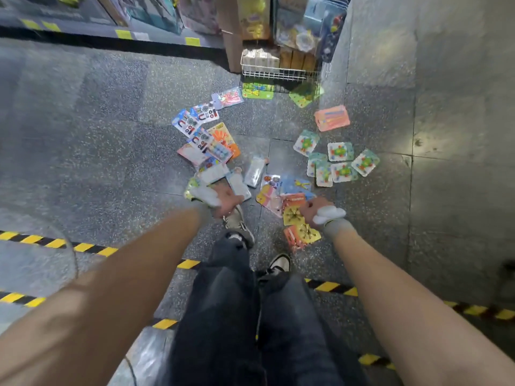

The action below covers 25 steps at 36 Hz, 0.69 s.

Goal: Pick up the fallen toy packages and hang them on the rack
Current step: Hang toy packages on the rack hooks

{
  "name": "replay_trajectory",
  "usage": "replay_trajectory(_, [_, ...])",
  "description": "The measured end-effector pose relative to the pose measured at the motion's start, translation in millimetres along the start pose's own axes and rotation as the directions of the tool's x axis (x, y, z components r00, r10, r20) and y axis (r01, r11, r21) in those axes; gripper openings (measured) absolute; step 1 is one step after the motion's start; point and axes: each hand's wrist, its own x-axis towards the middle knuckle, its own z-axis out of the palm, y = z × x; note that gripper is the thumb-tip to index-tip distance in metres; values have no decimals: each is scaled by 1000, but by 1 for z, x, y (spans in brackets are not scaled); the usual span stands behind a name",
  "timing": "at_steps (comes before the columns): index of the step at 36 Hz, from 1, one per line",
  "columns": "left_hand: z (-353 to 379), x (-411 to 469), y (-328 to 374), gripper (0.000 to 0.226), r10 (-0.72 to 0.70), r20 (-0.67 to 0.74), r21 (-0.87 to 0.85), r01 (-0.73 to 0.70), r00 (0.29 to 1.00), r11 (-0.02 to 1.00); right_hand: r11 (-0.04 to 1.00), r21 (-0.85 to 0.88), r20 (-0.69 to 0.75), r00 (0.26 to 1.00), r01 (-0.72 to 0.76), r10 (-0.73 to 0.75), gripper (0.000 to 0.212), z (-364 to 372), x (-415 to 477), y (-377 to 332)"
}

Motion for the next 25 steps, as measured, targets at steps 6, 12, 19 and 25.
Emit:
replay_trajectory(6, [44,43,-9,39,-34,79,28,32,996,999,995,29,132,987,-96,91,47,38,44,32])
replay_trajectory(12, [97,143,-28,44,-52,128,83,42,990,996,976,183,107,989,-120,102,28,65,125,61])
replay_trajectory(19, [146,237,-24,44,-47,198,284,-12,979,959,946,228,161,967,-231,197,19,107,216,91])
replay_trajectory(25, [197,322,-29,36,-30,256,253,-37,966,967,927,217,143,950,-305,279,34,135,278,111])
